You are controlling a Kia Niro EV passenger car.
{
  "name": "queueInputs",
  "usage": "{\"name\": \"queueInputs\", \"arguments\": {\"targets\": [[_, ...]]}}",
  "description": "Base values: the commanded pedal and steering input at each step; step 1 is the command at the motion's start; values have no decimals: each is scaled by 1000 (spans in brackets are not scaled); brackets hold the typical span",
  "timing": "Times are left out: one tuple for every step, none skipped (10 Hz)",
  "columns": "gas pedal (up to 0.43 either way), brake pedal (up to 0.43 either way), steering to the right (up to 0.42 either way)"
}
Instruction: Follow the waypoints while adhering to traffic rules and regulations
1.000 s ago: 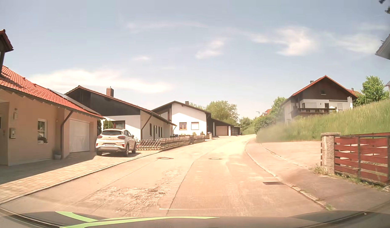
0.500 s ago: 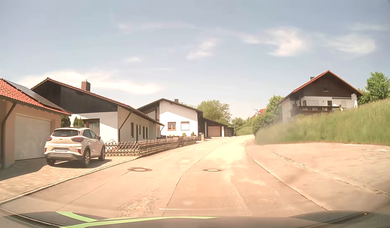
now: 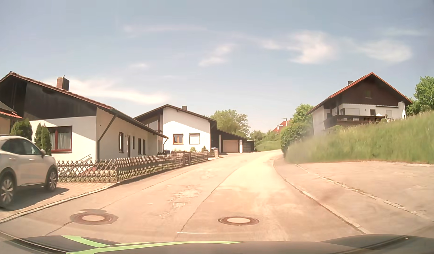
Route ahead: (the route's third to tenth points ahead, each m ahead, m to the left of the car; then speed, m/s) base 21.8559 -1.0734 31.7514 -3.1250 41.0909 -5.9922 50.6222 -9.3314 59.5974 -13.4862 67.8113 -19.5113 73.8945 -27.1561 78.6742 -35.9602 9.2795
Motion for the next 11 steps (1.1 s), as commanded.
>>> {"name": "queueInputs", "arguments": {"targets": [[98,0,32],[110,0,31],[110,0,31],[110,0,31],[110,0,31],[110,0,31],[118,0,31],[118,0,31],[118,0,31],[118,0,31],[118,0,31]]}}
